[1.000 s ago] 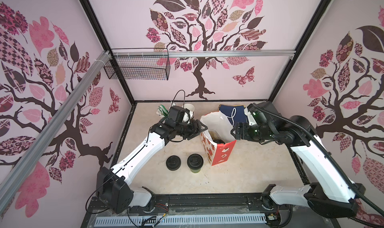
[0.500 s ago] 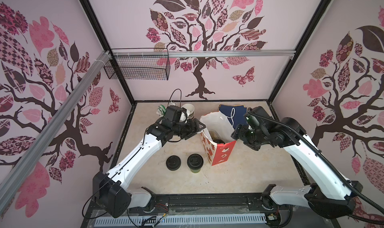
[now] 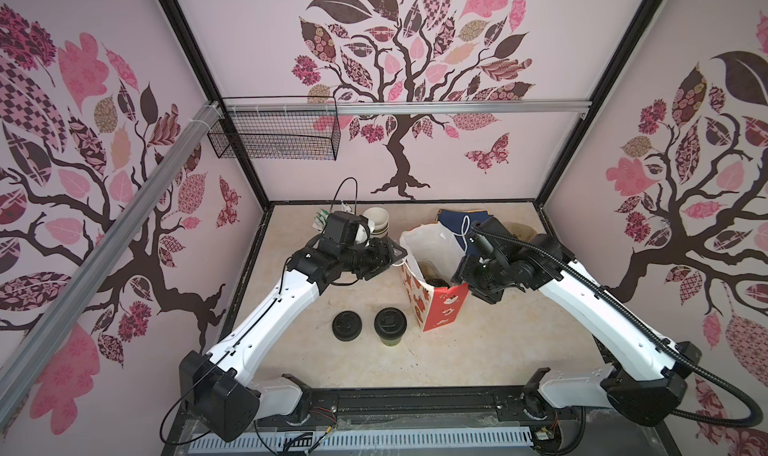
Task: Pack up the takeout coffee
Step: 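Lower the right gripper onto the bag's red side edge and close on it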
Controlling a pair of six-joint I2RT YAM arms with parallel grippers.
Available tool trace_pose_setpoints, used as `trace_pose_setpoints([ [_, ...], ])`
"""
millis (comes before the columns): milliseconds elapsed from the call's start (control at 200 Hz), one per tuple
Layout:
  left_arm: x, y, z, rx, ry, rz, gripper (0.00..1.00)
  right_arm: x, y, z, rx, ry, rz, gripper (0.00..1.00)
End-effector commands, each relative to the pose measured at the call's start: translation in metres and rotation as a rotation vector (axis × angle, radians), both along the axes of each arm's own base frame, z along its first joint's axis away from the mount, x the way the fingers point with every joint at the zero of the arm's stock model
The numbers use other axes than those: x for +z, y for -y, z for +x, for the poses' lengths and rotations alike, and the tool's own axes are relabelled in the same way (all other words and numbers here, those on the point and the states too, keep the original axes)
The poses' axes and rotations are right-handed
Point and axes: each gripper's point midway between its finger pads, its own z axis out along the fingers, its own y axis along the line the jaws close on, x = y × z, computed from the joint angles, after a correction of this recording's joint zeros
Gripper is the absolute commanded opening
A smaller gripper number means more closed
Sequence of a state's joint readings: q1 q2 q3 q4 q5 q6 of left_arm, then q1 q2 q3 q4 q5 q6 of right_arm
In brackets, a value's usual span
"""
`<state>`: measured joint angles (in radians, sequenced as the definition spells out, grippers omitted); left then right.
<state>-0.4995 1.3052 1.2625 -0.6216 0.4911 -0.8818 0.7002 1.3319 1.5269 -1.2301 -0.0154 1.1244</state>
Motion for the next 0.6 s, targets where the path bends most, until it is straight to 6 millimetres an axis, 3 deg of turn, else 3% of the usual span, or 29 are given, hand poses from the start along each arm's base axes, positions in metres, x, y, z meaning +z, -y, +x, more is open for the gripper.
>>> trace_pose_setpoints([
  [0,0.015,-0.005,-0.002,-0.002,0.047,-0.004,0.73,-0.015,0.011,-0.016,-0.382,-0.19,0.046,0.57],
  [590,0.018,-0.026,-0.005,0.036,0.052,-0.002,0.73,-0.015,0.02,-0.01,-0.371,-0.144,-0.004,0.37],
])
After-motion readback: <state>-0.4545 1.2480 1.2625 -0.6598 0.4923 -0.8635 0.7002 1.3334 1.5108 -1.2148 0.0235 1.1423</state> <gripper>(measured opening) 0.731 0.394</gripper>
